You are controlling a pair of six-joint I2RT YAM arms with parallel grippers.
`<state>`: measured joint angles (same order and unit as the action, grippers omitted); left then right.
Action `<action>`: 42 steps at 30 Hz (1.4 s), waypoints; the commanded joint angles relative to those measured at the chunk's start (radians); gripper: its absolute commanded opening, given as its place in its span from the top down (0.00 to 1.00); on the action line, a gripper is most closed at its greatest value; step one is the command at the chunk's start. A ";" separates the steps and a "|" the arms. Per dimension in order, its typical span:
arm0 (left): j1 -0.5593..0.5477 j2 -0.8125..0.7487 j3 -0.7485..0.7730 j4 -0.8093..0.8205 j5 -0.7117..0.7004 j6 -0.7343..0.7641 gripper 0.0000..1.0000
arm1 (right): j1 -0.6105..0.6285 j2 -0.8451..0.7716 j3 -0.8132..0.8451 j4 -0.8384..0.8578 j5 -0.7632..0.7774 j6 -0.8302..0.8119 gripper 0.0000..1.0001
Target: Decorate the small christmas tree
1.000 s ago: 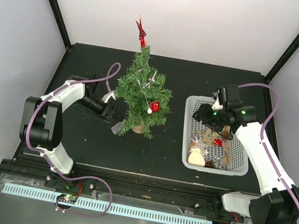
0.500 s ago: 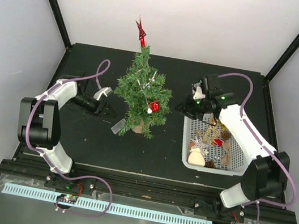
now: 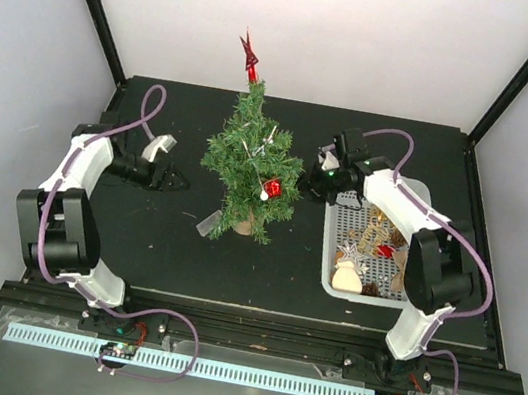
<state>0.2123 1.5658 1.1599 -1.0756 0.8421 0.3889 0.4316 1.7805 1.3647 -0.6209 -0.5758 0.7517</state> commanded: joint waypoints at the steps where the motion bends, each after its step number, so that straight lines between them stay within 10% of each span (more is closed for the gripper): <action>1: 0.028 -0.062 0.076 -0.054 0.023 0.020 0.22 | 0.038 0.056 0.065 0.040 -0.040 -0.005 0.72; 42: 0.087 -0.238 0.077 -0.154 0.077 0.112 0.21 | 0.214 0.189 -0.116 0.212 -0.072 0.058 0.86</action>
<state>0.2886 1.3605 1.2346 -1.2083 0.8921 0.4709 0.5983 1.9862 1.2949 -0.4240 -0.6476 0.7834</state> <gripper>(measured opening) 0.789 0.153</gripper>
